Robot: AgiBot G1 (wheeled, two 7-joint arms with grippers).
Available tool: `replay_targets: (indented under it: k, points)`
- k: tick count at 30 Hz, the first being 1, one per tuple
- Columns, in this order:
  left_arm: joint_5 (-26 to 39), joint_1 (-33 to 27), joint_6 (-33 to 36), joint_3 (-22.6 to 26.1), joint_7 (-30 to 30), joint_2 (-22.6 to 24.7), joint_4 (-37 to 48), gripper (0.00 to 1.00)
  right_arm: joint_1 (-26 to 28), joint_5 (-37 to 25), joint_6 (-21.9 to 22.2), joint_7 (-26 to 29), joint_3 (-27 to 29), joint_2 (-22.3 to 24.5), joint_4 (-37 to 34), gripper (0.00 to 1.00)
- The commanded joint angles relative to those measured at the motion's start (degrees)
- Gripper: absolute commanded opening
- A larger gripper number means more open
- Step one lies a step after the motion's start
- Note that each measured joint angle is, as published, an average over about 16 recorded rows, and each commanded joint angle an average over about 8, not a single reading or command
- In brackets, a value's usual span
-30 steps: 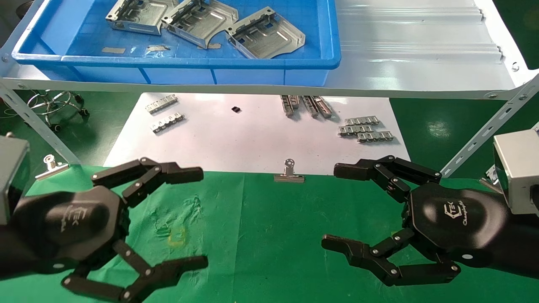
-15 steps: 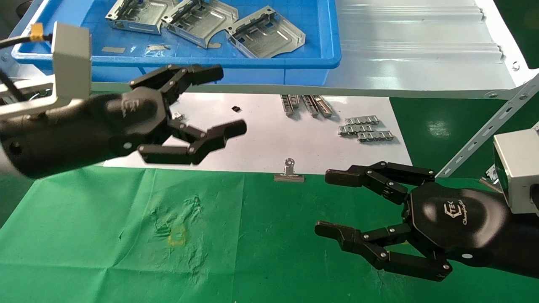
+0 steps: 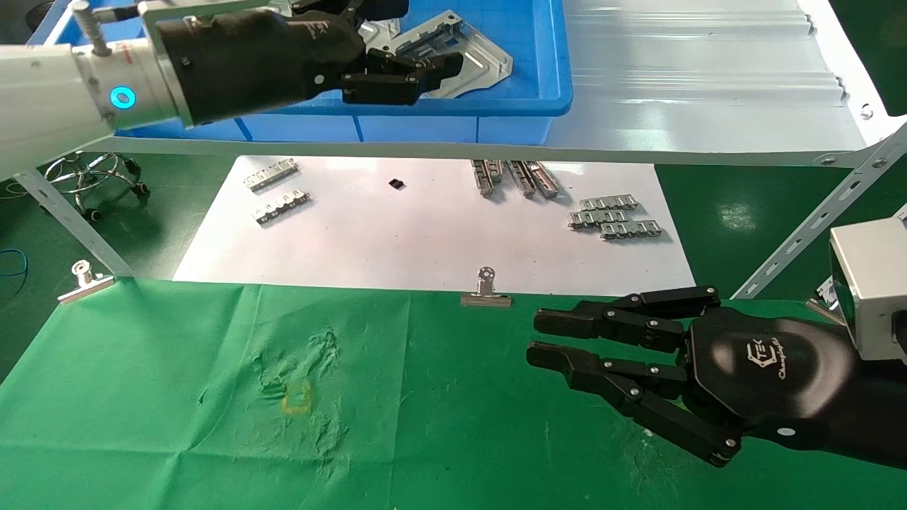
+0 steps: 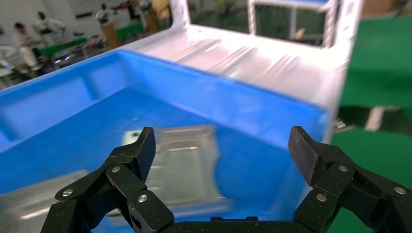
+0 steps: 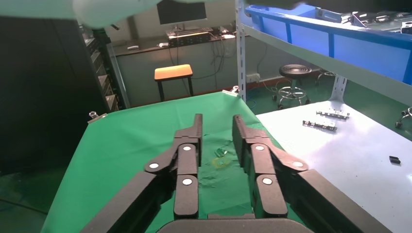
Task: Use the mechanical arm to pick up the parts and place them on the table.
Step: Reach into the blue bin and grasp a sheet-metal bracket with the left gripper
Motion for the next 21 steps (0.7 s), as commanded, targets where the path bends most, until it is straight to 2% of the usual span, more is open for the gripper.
replay_targets:
  k: [1,8,9,10,16,17,18,21]
  points:
    - [2.4,-3.7,-1.8,1.2,1.5,2.2,5.2,1.00,0.0,0.0,0.0,0.0,0.0,0.0,0.0,0.00]
    - [6.3,-9.2,-10.9,3.0,3.7,8.1,15.9,1.00,0.0,0.0,0.0,0.0,0.0,0.0,0.0,0.00]
    - [6.5,-9.6,-11.5,3.2,3.8,8.7,16.9,0.97,0.0,0.0,0.0,0.0,0.0,0.0,0.0,0.00]
    - [6.7,-9.9,-11.9,3.4,3.8,9.2,17.7,0.89,0.0,0.0,0.0,0.0,0.0,0.0,0.0,0.00]
    - [7.5,-10.5,-13.3,4.4,4.2,10.6,19.8,0.16,0.0,0.0,0.0,0.0,0.0,0.0,0.0,0.00]
    - [7.5,-10.5,-13.5,4.5,4.2,10.7,19.8,0.06,0.0,0.0,0.0,0.0,0.0,0.0,0.0,0.00]
    - [7.4,-10.4,-13.8,4.6,4.1,10.8,19.7,0.01,0.0,0.0,0.0,0.0,0.0,0.0,0.0,0.00]
    - [7.1,-10.1,-14.4,5.0,3.8,10.9,19.3,0.00,0.0,0.0,0.0,0.0,0.0,0.0,0.0,0.00]
